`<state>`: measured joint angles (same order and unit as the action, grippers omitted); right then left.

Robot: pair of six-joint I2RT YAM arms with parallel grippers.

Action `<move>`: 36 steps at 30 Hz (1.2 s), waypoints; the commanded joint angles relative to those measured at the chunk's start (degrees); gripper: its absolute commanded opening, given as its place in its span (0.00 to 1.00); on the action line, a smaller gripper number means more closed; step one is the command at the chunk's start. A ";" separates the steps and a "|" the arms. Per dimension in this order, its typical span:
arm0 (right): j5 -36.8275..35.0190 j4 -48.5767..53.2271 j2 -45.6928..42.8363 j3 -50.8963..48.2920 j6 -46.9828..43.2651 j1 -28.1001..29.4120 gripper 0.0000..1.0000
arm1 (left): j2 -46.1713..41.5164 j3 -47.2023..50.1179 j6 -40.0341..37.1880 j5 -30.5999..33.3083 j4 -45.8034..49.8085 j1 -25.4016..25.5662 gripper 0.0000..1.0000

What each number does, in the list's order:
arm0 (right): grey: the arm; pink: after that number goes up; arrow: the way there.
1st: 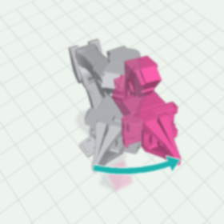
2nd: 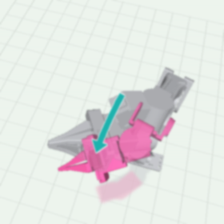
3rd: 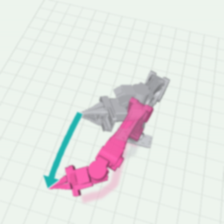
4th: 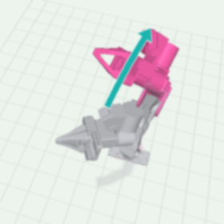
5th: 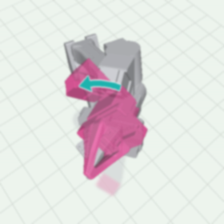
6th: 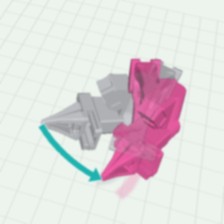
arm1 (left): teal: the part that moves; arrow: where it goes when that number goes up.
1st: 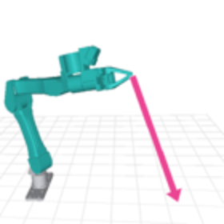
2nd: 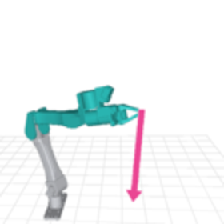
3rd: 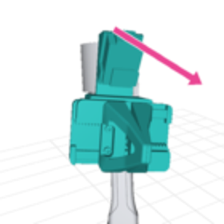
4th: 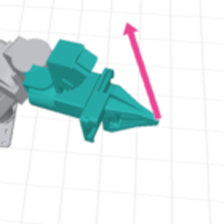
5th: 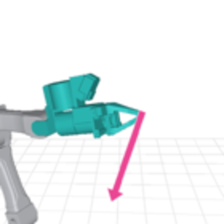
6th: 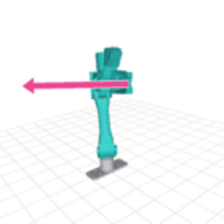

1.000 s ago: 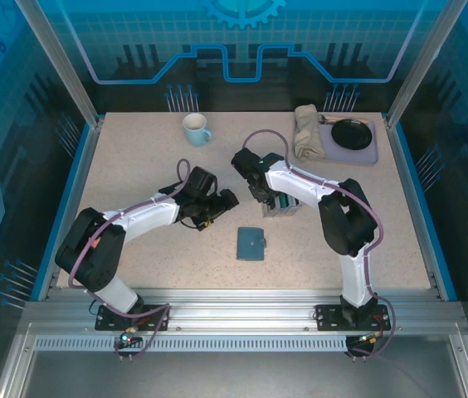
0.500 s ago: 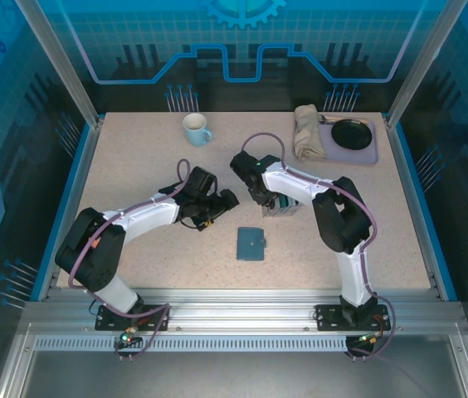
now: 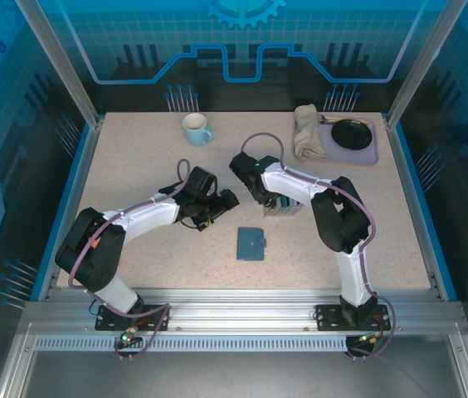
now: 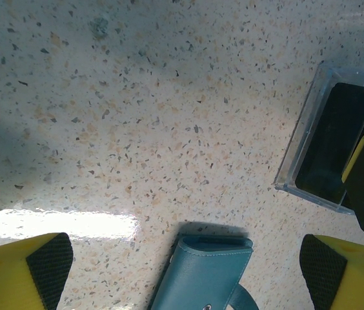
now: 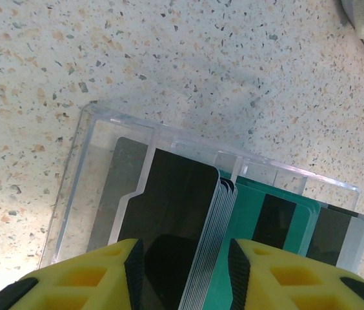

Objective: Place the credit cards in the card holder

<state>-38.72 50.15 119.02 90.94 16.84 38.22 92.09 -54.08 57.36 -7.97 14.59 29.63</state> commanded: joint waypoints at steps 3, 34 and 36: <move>-2.32 2.14 -0.99 0.76 -0.05 0.24 0.41 | -0.42 0.08 0.91 -1.17 -0.53 -0.01 0.94; -2.66 2.32 -3.27 -1.25 0.04 0.07 0.29 | 0.43 -0.57 1.14 -2.14 -1.05 -0.07 0.94; -2.66 2.41 -3.44 -1.28 0.04 0.10 0.26 | 0.52 -0.71 1.00 -2.22 -1.14 -0.06 0.94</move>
<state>-40.12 50.78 118.17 90.30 16.67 38.22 92.09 -54.08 58.19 -8.84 14.15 29.63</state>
